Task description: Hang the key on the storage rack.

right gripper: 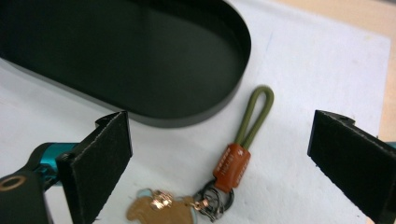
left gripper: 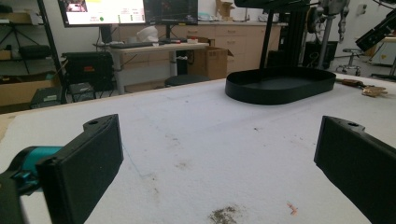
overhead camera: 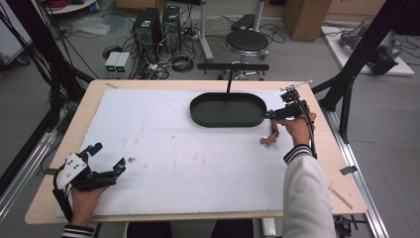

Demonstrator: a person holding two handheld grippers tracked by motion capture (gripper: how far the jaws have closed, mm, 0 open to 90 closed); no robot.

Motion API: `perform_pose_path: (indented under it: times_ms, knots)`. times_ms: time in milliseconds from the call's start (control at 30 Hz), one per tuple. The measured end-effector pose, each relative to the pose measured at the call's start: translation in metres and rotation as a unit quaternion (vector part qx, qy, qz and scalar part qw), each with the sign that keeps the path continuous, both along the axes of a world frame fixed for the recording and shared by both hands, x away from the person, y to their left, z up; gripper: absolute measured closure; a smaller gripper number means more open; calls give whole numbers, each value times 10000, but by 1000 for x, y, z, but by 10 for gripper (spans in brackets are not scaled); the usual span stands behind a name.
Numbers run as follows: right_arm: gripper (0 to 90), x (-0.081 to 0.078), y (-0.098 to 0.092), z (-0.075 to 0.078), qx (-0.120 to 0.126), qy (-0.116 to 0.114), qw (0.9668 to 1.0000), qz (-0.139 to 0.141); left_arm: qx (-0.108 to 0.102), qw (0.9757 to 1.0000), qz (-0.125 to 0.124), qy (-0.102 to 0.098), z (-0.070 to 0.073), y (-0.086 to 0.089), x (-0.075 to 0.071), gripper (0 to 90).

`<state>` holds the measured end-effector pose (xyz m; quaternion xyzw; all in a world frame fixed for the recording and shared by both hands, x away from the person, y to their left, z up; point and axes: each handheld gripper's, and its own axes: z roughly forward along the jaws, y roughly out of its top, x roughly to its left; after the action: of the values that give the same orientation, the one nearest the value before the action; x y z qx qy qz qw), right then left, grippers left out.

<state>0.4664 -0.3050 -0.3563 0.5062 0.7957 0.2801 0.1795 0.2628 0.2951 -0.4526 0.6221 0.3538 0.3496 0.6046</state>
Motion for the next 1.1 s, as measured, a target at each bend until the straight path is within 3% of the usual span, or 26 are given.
perform_pose_path:
  times_ms: [333,533,833,867,1033,1100]
  knots:
    - [56,14,2,-18,-232,366,9989,-185,-1,10000,12,18,0,0,0,17]
    - [56,19,2,-28,-533,632,9959,-355,0,10000,7,41,0,0,1,17]
    - [73,25,7,-38,-704,855,9925,-509,-25,10000,11,41,0,0,1,17]
    - [140,26,8,-40,-690,961,9916,-518,-33,10000,6,47,0,0,1,17]
    - [152,28,8,-43,-708,1039,9903,-593,-31,10000,9,56,0,0,1,17]
    - [204,29,6,-45,-705,1095,9891,-682,-29,10000,8,55,0,0,1,17]
